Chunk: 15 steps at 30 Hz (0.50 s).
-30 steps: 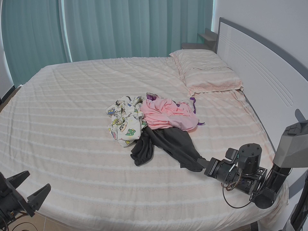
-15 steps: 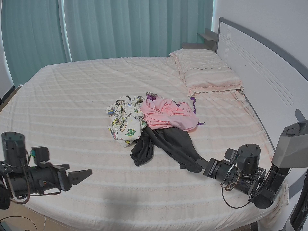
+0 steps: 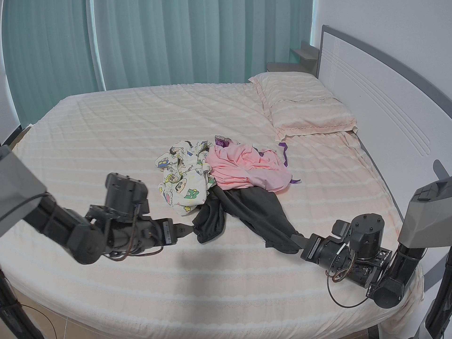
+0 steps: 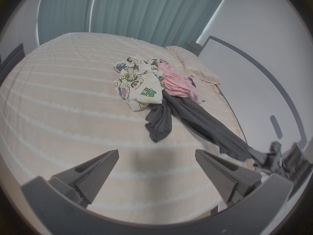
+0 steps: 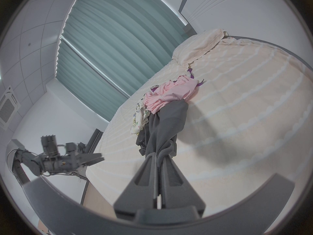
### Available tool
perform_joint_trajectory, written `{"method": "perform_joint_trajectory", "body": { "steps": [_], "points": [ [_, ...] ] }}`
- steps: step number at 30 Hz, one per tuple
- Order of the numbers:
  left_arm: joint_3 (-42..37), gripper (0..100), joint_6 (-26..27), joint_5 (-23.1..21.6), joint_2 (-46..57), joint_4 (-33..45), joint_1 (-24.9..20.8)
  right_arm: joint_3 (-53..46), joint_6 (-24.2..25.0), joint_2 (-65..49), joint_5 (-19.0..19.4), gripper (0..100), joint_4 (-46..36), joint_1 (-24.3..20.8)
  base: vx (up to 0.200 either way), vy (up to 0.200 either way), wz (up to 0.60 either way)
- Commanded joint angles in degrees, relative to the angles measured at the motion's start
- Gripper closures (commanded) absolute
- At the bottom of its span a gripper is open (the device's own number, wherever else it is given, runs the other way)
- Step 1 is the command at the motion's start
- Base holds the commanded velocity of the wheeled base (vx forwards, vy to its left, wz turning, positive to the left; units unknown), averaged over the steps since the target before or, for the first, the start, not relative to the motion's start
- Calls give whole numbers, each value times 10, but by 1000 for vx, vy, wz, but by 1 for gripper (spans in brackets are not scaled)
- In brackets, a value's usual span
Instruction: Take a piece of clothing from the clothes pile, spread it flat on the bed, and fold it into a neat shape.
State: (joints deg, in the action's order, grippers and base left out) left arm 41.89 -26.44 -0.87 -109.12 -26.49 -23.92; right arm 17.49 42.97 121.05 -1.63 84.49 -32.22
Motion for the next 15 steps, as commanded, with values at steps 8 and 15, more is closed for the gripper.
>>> {"method": "perform_joint_trajectory", "body": {
  "steps": [8, 15],
  "points": [
    [263, 0, -93, 144, -305, -15, -63, -38, -3, 20, -1, 100, 51, 3, 0, 0, 0],
    [314, 0, -105, 148, -353, -19, -63, -38, -2, 21, 1, 100, 51, 6, 0, 0, 0]
  ]
}}
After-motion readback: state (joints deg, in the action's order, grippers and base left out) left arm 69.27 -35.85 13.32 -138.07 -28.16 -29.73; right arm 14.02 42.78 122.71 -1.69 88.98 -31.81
